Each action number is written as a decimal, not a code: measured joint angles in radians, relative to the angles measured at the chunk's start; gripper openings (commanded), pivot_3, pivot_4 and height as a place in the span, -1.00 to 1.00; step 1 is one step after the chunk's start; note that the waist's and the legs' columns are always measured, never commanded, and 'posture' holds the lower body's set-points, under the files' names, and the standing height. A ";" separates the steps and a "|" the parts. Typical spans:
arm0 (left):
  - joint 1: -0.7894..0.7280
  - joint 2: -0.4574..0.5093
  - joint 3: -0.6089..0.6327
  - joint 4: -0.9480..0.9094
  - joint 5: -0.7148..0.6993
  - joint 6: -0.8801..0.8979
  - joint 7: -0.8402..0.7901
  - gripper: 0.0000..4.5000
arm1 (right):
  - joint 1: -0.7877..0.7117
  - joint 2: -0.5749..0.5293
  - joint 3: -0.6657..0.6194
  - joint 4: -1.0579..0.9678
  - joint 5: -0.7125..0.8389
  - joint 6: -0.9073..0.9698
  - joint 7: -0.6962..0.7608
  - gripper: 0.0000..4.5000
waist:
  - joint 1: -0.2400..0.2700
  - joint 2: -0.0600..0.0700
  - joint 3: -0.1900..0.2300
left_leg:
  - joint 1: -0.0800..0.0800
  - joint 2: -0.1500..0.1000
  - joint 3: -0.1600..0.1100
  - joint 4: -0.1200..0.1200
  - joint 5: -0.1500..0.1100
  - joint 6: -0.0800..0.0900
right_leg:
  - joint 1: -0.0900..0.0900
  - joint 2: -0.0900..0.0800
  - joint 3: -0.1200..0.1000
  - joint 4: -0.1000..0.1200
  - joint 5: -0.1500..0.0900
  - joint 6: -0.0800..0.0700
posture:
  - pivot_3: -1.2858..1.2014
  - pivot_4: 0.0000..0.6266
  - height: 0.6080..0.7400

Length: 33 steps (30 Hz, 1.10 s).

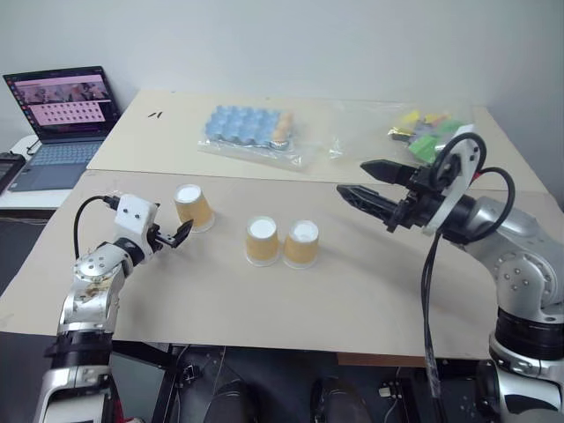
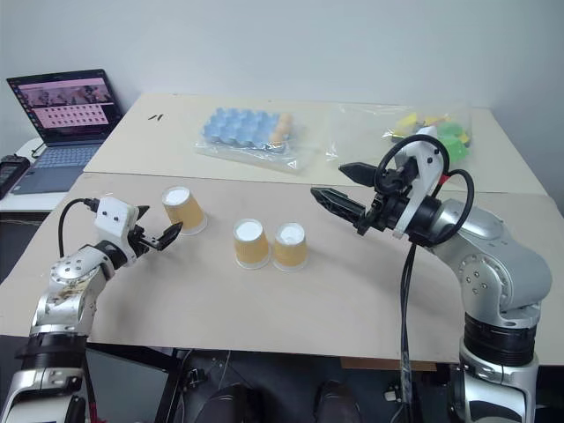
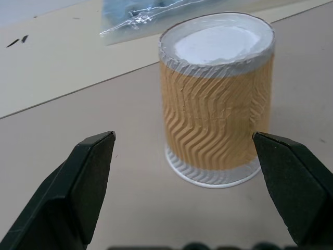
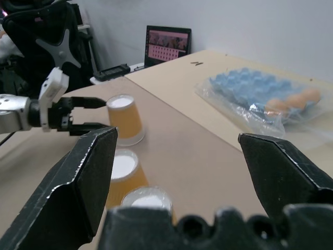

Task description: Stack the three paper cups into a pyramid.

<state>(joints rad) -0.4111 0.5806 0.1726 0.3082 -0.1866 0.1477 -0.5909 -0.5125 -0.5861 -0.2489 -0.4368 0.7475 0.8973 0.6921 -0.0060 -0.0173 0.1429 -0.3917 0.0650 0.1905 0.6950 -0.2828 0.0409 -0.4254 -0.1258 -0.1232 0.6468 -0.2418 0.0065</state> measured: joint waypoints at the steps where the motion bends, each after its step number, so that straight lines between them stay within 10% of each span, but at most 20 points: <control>1: -0.027 -0.001 -0.006 0.043 0.005 -0.020 -0.016 1.00 | 0.013 -0.007 0.002 -0.013 0.016 0.005 -0.002 0.95 | -0.002 0.000 0.000 | 0.000 0.000 0.000 0.000 0.000 0.000 | 0.000 0.000 0.000 0.000 0.000 0.000 | 0.03 -0.52 0.89; 22: -0.245 -0.037 -0.040 0.274 -0.004 -0.060 -0.139 1.00 | 0.151 -0.131 0.176 -0.110 -0.020 -0.047 0.073 0.95 | -0.006 -0.004 0.001 | 0.000 0.000 -0.001 0.002 0.000 0.000 | 0.001 -0.001 0.000 -0.001 -0.001 0.001 | 0.03 -0.52 0.89; 29: -0.256 -0.048 -0.039 0.289 -0.006 -0.061 -0.144 0.05 | 0.151 -0.134 0.201 -0.115 -0.036 -0.060 0.073 0.96 | -0.006 -0.005 0.001 | 0.000 0.000 -0.002 0.002 0.000 0.000 | 0.001 -0.001 0.000 -0.001 -0.001 0.001 | 0.03 -0.52 0.89; 33: -0.260 -0.057 -0.040 0.290 -0.006 -0.061 -0.147 0.02 | 0.151 -0.134 0.210 -0.115 -0.043 -0.061 0.074 0.96 | -0.006 -0.006 0.001 | 0.000 0.000 -0.002 0.003 0.000 0.000 | 0.001 -0.001 0.000 -0.001 -0.001 0.001 | 0.03 -0.52 0.89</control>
<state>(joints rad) -0.6708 0.5239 0.1329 0.5985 -0.1926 0.0867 -0.7381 -0.3615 -0.7205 -0.0385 -0.5518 0.7043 0.8365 0.7658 -0.0121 -0.0228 0.1440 -0.3915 0.0648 0.1888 0.6977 -0.2828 0.0410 -0.4244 -0.1264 -0.1231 0.6458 -0.2424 0.0074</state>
